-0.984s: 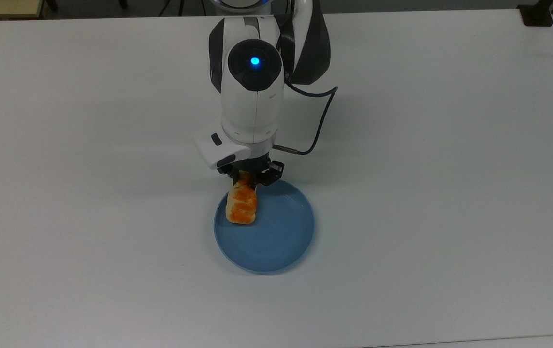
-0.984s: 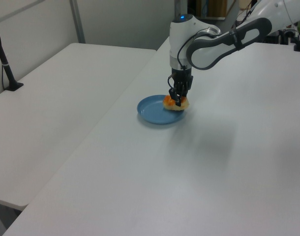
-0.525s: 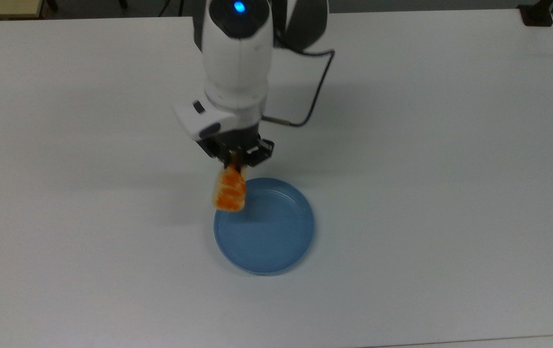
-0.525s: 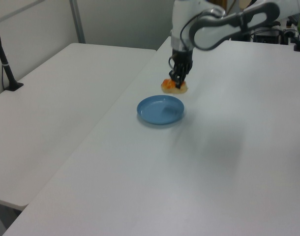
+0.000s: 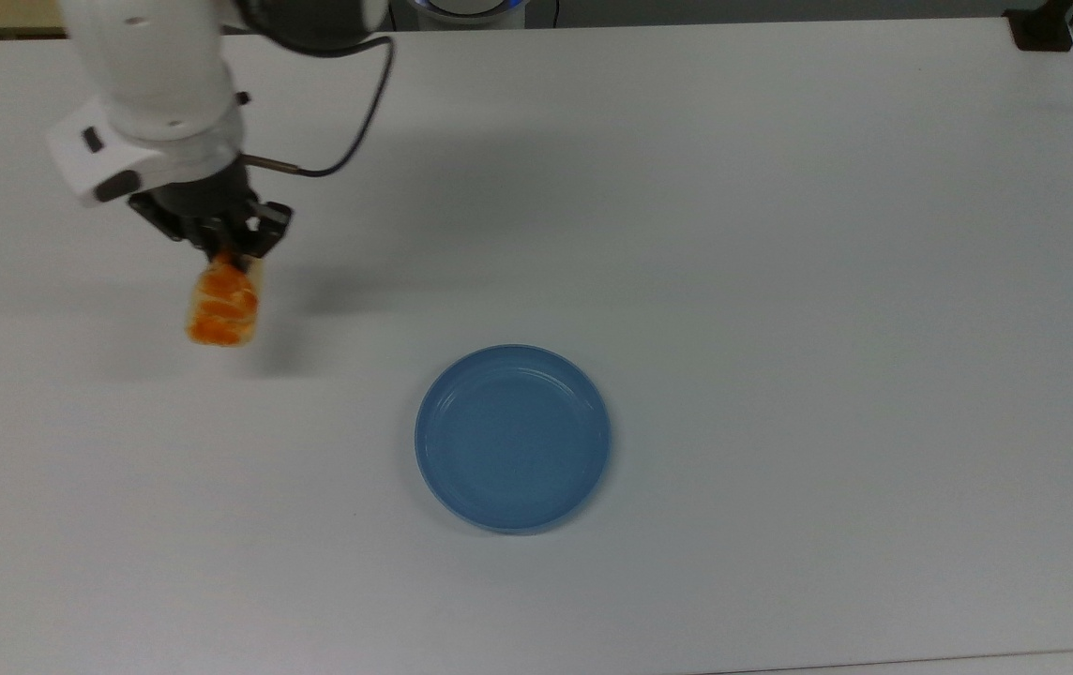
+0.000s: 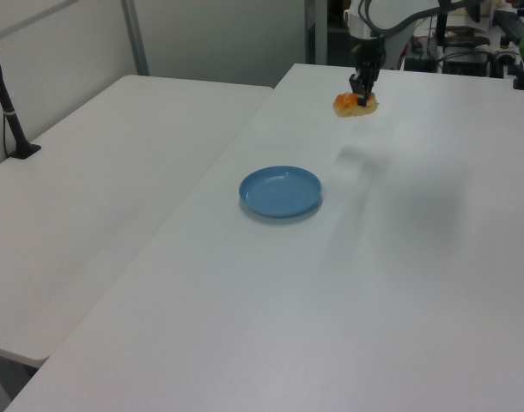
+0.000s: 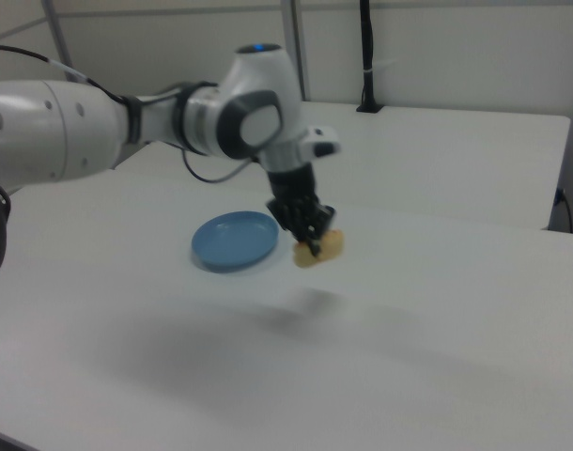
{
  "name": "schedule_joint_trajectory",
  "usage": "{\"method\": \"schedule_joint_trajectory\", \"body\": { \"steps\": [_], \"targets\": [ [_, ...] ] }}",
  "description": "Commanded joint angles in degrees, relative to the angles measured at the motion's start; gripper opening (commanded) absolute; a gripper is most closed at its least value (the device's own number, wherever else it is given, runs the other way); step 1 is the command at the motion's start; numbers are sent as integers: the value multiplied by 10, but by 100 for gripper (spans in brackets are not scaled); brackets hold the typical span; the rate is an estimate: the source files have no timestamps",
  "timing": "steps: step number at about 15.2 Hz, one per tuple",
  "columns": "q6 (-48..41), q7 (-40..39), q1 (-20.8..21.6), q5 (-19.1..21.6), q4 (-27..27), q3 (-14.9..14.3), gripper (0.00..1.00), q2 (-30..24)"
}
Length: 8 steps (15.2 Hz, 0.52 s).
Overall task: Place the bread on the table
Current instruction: 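Lift the bread roll off the plate and carry it away from the plate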
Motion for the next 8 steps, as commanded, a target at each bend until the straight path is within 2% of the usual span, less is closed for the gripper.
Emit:
{"method": "schedule_joint_trajectory", "body": {
  "steps": [1, 4, 8],
  "targets": [
    [91, -55, -23, 1, -50, 0, 23, 20],
    [108, -83, -47, -8, -50, 0, 23, 51],
    [120, -190, -79, -8, -51, 0, 23, 55]
  ]
}}
